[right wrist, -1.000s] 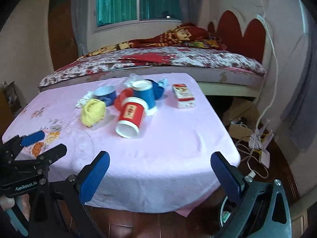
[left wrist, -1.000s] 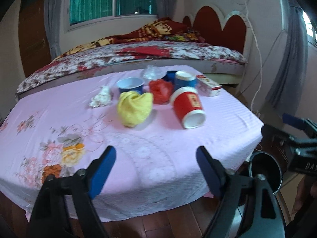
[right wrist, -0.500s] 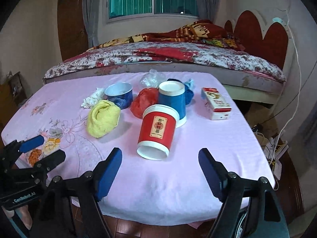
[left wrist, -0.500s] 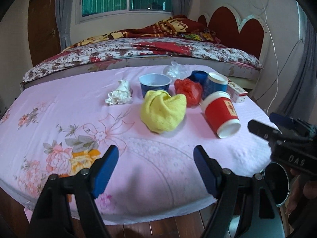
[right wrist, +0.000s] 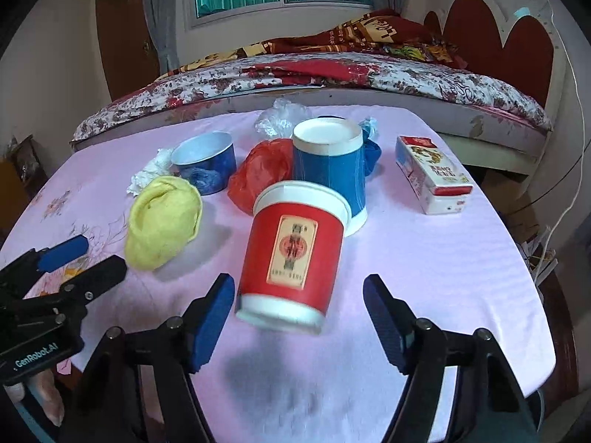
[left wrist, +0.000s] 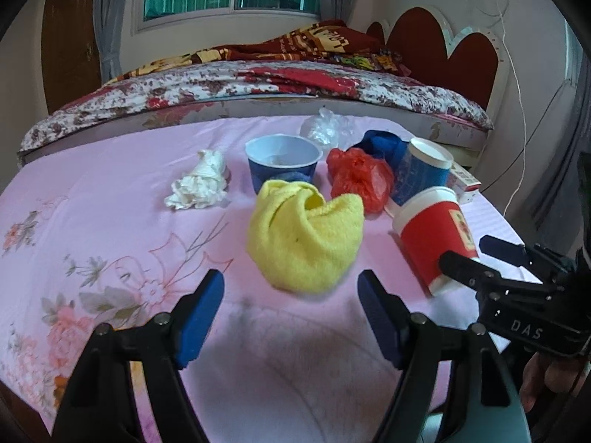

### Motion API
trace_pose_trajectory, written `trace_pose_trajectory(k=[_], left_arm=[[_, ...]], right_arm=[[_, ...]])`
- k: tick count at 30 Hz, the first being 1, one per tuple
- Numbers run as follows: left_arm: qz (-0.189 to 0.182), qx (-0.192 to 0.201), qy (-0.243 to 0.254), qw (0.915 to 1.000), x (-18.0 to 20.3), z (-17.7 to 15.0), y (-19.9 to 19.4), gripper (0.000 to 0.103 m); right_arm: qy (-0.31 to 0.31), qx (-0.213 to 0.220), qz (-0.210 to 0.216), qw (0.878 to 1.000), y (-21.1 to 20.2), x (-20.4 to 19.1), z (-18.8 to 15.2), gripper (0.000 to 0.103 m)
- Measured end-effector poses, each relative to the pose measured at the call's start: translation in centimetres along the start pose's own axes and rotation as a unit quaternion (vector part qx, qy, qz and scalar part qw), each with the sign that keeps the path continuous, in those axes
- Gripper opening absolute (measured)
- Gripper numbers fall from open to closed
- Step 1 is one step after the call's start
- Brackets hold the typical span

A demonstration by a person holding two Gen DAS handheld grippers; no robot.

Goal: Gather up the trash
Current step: 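Grasp the yellow cloth with the left tool while the right tool grasps the red cup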

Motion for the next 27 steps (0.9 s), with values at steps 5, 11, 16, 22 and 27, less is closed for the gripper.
trace_pose_trajectory(k=[5,11,16,22,27], left_arm=[[-0.015,-0.012,-0.008,0.9998,0.0,1.1,2.0,0.074],[-0.024,-0.024,-0.009,0.9994,0.5,2.0,3.8,0.071],[-0.032,-0.034,-0.006,0.9989,1.1,2.2,4.6,0.068],[-0.046,-0.048,-0.001,0.9978,1.8,2.0,5.1,0.042],[-0.049,-0.045,0.005,0.9977,2.1,1.9,4.2,0.021]], right_arm=[[-0.004,-0.004,0.005,1.000,1.3,0.0,0.9,0.069],[0.007,-0.008,0.013,1.000,2.1,0.6,1.2,0.068],[0.014,-0.015,0.020,1.000,2.2,0.8,1.1,0.061],[0.015,-0.018,0.017,1.000,1.8,0.9,0.9,0.060],[0.007,-0.011,0.012,1.000,0.5,0.8,0.4,0.060]])
Point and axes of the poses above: each gripper's, at about its wrist camera, not at the fingertips, and y roughly the way its jaws point, x to its right, z to its top, the point moved 3 cm from there along y, roughly the way its jaws point, and after that the axes turned 10 degrees about -x, right-handed, at the moved point
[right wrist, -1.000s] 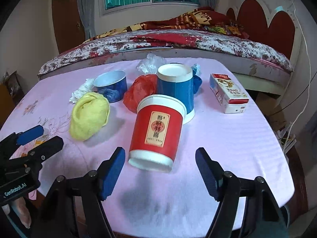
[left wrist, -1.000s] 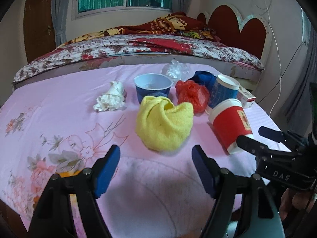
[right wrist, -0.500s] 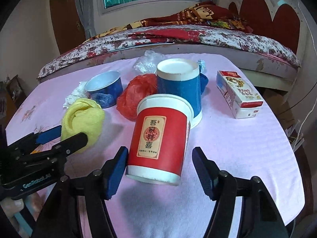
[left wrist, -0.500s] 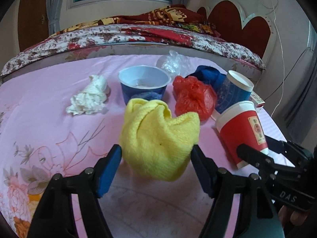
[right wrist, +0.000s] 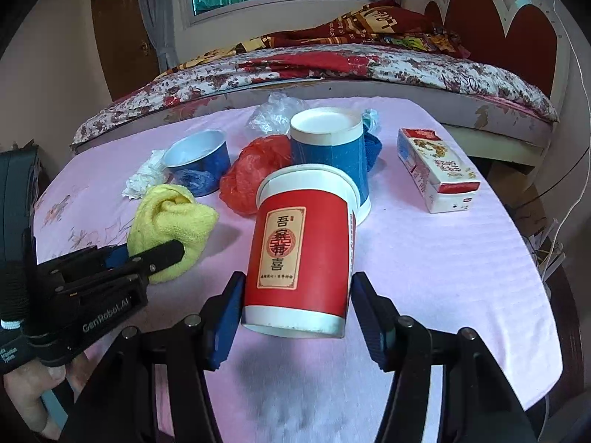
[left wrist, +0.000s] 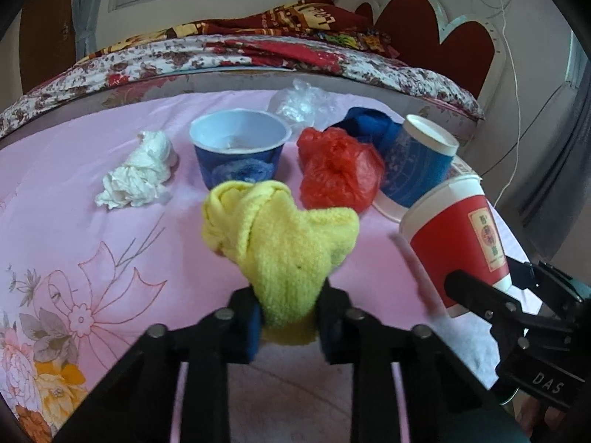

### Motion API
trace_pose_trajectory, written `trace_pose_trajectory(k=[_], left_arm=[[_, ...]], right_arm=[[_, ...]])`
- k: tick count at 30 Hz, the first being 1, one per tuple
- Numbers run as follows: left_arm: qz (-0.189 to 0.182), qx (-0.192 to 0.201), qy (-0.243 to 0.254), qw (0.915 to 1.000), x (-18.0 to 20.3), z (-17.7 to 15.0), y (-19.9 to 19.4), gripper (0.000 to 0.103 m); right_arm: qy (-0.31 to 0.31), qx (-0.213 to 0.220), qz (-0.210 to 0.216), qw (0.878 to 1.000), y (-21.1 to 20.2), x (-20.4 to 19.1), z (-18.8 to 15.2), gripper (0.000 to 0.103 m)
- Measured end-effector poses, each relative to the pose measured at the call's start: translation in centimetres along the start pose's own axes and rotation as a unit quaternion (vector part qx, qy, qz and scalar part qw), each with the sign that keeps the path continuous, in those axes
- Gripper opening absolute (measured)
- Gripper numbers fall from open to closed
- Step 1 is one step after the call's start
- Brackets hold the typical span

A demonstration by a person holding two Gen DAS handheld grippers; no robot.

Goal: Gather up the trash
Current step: 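Grasp the yellow cloth with the left tool while the right tool grasps the red cup, then carry the yellow cloth and red cup over the bin and release both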

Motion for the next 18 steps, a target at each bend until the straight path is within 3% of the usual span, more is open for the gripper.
trace_pose_trajectory(k=[11,18], left_arm=[[-0.012,0.026,0.034,0.9990,2.7,-1.6,-3.6,0.017],[-0.041,0.031,0.066,0.9965,6.9,-2.8,-5.2,0.016]], right_arm=[[0.012,0.029,-0.020,0.999,-4.3,2.1,-2.2,0.060],[0.028,0.046,-0.041,0.998,-7.7,5.5,-4.4,0.059]])
Point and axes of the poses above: each gripper's, at about its wrist camera, not at the fingertips, and y roughly the way its jaws point, x to its right, z to its top, the point moved 3 cm from there along y, roughly the way its jaws point, and after that the axes turned 10 degrees about -x, right-handed, at the moved point
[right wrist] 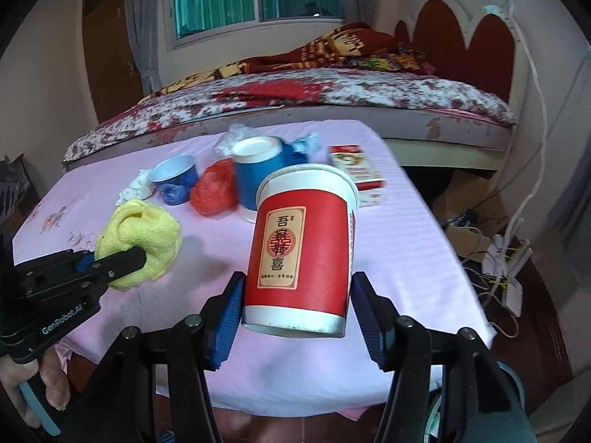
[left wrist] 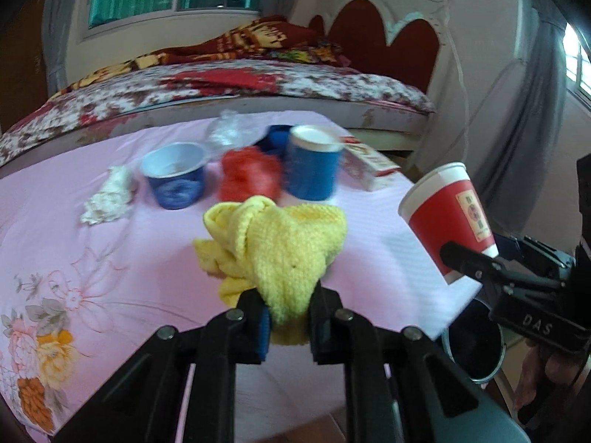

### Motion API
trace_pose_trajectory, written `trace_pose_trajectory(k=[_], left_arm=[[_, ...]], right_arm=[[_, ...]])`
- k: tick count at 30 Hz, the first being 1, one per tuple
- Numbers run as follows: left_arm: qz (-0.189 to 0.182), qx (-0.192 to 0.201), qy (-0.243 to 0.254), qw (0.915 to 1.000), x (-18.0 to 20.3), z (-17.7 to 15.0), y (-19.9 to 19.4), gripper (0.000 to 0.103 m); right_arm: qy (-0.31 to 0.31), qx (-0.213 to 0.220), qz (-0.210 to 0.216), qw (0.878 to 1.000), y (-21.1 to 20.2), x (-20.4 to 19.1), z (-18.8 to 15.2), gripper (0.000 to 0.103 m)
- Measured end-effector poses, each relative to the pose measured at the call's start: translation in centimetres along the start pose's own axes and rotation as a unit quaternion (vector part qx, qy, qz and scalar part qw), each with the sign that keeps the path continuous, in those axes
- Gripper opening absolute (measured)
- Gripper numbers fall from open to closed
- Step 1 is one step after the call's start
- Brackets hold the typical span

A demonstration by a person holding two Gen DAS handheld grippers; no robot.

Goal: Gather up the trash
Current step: 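Carry the yellow cloth and red cup over the bin and release both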

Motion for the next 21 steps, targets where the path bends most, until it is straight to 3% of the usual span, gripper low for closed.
trace_pose_trajectory(k=[12,21], left_arm=[[-0.058,-0.006,0.088,0.9944,10.6,0.0,0.7,0.016],[-0.106,-0.020,0.146,0.9834,18.4,-0.7,1.9,0.016]], right_arm=[[0.057,0.012,-0.060,0.997,-5.4,10.3,-4.8,0.060],[0.115,0.005,-0.092,0.989,-7.5,16.6,-8.8,0.060]])
Point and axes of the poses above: each gripper's, at about its wrist camera, not at the fingertips, and y roughly the way its jaws point, x to its right, z to its top, the point moved 3 cm from there along y, roughly the way its jaws point, and after that the axes turned 10 degrees about -x, right-handed, at the moved point
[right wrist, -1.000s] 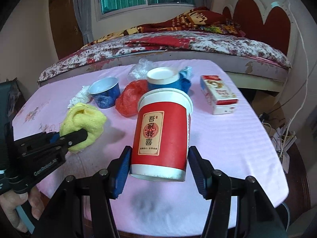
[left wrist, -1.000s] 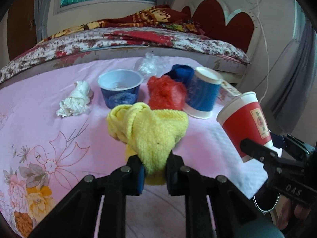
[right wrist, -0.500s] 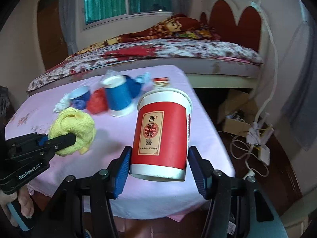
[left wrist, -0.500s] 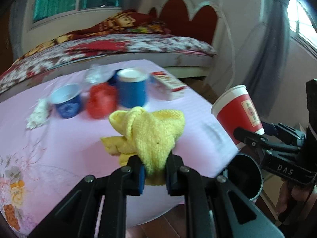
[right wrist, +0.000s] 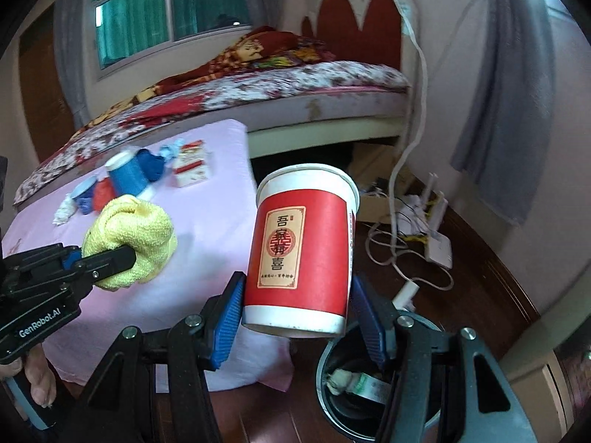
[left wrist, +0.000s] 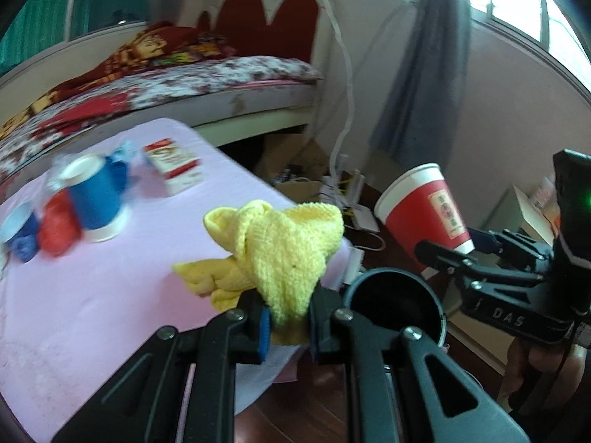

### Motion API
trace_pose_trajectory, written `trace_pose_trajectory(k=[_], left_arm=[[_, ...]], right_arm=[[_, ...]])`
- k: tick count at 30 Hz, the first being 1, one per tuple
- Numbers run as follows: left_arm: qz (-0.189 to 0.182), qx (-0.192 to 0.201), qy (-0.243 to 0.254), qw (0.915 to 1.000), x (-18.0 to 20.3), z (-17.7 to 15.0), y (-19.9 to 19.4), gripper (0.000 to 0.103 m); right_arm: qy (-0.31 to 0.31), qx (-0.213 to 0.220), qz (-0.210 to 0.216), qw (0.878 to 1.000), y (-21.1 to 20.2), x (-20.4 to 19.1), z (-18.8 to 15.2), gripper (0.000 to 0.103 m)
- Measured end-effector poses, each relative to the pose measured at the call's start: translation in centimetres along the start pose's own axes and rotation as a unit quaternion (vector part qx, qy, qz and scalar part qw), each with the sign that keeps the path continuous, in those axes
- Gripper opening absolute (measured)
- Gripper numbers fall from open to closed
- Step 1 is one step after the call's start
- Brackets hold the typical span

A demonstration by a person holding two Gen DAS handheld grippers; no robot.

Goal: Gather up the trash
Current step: 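Carry the yellow cloth and red cup over the bin and release both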

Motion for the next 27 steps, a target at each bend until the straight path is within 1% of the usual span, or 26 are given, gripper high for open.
trace_pose_trajectory(k=[6,11,15,16,19,23,27], left_arm=[[-0.036,-0.013,0.033,0.9987,4.3,0.2,2.1,0.016],[-0.066,-0.035,0.063,0.9952,7.9,-0.1,4.3,0.016],[-0.091,-0.059,0.086,0.9904,10.1,-0.6,6.5,0.016],[-0.102,-0.069,0.088,0.9884,10.6,-0.9,7.4,0.016],[-0.122,-0.095,0.095,0.9833,11.9,-1.5,9.5,0.016],[-0.129,-0.129,0.105,0.9776,13.0,-2.5,12.5,0.017],[-0.145,-0.162,0.102,0.9708,14.0,-3.6,15.2,0.017]], right_arm=[[0.030,-0.016,-0.025,0.999,0.0,4.4,-1.9,0.060],[0.044,-0.038,-0.044,0.997,0.5,7.7,-4.2,0.060],[0.047,-0.064,-0.054,0.995,1.5,9.6,-6.4,0.060],[0.049,-0.070,-0.054,0.995,1.8,10.1,-7.0,0.060],[0.058,-0.088,-0.049,0.993,2.9,11.7,-8.7,0.060],[0.058,-0.114,-0.050,0.991,4.7,13.2,-10.6,0.060],[0.055,-0.136,-0.047,0.988,6.5,14.4,-11.9,0.060]])
Point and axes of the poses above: each gripper's, at about its wrist camera, not at the fingertips, and y roughly the way its jaws point, x to its right, z to its top, the point moved 3 cm from there along y, roughly the way its jaws point, and after that the axes turned 10 degrees about -x, right-handed, at the moved point
